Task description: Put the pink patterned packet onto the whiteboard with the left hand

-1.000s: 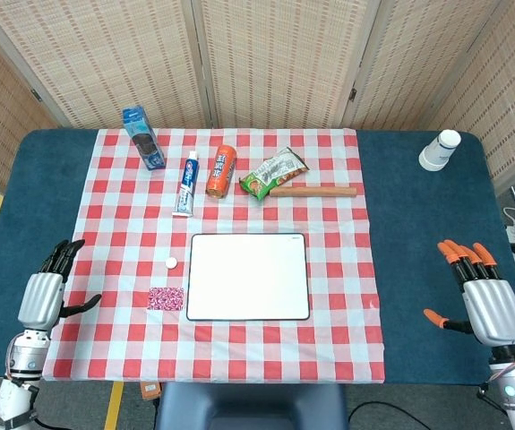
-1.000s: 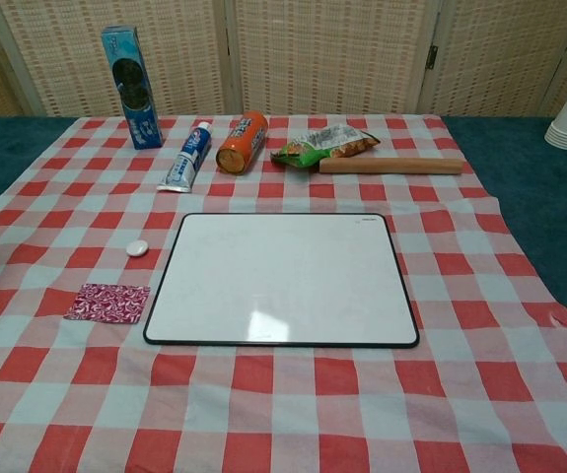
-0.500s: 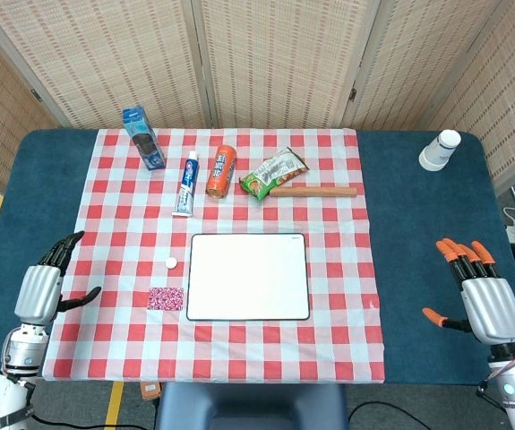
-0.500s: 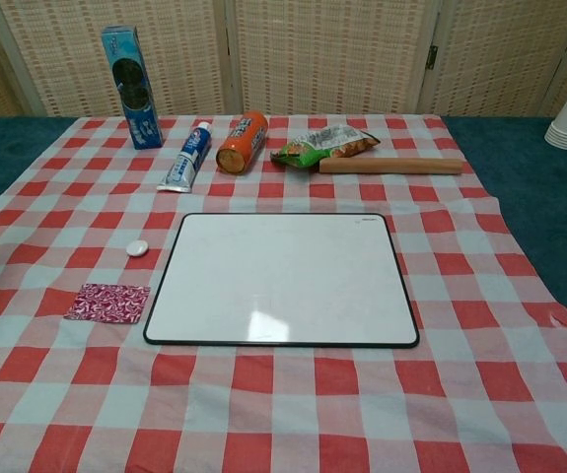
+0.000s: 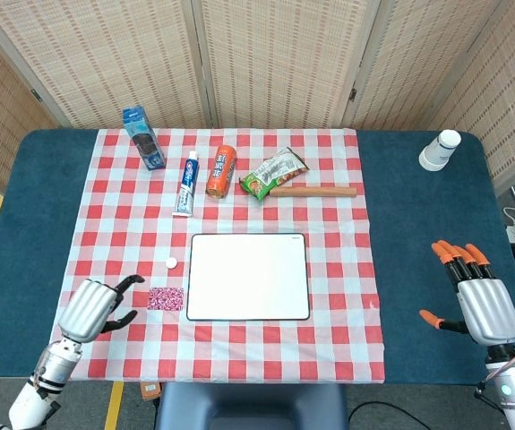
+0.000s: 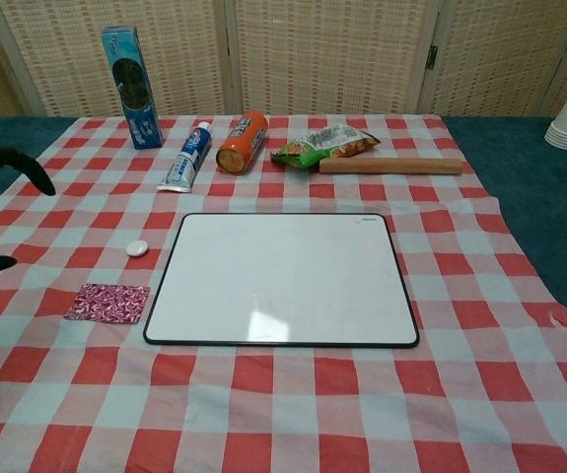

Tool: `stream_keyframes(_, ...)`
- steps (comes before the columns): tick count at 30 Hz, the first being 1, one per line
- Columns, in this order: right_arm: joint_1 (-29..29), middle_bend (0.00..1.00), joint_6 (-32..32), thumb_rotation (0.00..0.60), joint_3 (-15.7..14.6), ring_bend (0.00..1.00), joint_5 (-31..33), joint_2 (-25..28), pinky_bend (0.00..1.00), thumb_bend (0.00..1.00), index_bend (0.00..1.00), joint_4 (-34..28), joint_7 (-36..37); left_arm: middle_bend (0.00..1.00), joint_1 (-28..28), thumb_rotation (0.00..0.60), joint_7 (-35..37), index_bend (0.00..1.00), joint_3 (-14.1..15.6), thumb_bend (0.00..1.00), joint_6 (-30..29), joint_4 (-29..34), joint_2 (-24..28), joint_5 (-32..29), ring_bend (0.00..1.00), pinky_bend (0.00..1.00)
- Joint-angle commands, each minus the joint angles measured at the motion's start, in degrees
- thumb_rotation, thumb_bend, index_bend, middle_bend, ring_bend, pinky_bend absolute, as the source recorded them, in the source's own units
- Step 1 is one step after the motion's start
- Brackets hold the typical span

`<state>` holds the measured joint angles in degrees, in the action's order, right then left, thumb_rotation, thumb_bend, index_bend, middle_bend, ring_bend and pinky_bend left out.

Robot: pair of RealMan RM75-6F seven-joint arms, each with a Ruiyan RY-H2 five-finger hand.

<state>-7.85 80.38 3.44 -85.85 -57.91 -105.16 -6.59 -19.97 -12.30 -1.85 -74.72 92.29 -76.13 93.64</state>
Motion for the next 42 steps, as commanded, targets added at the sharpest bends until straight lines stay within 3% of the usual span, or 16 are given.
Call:
stream_keyframes(1,-0.02,0.09,-0.02,0.512,-0.07,0.02,-0.2,0.17,0.09,0.07,0.0,0.03,0.35,1.0,-3.61,0.6,-13.34,0.3,-0.34,0.23,9.05,6.25,0.27,-6.39,1.0,1.0)
stream_keyframes(5,-0.12,0.1,-0.26,0.511,-0.01,0.03,-0.04,0.57,0.09,0.07,0.0,0.3,1.43,1.0,-4.98,0.6,-22.29,0.29,-1.42,0.24,10.12,6.5,-2.05,-9.01,1.0,1.0)
stream_keyframes(11,-0.33,0.11,-0.59,0.512,0.1,0.04,0.16,0.86,0.1,0.07,0.0,0.42,2.04,1.0,-6.87,0.6,-26.81,0.33,-1.98,0.24,11.02,6.01,-3.92,-9.55,1.0,1.0)
stream_keyframes(19,-0.34,0.11,-0.54,0.512,0.19,0.05,0.36,1.02,0.1,0.07,0.0,0.53,2.56,1.0,-9.92,0.6,-27.62,0.34,-2.82,0.25,16.94,5.7,-4.75,-16.3,1.0,1.0)
stream_keyframes(30,-0.55,0.12,-0.93,0.512,0.23,0.06,0.68,1.11,0.11,0.07,0.0,0.59,2.72,1.0,-13.59,0.6,-29.01,0.34,-4.59,0.25,20.81,2.69,-7.27,-27.25,1.0,1.0)
stream_keyframes(42,-0.64,0.12,-1.06,0.512,0.25,0.06,0.79,1.31,0.11,0.07,0.0,0.64,3.21,1.0,-16.32,0.6,-30.15,0.31,-3.54,0.25,21.95,1.8,-6.98,-35.26,1.0,1.0)
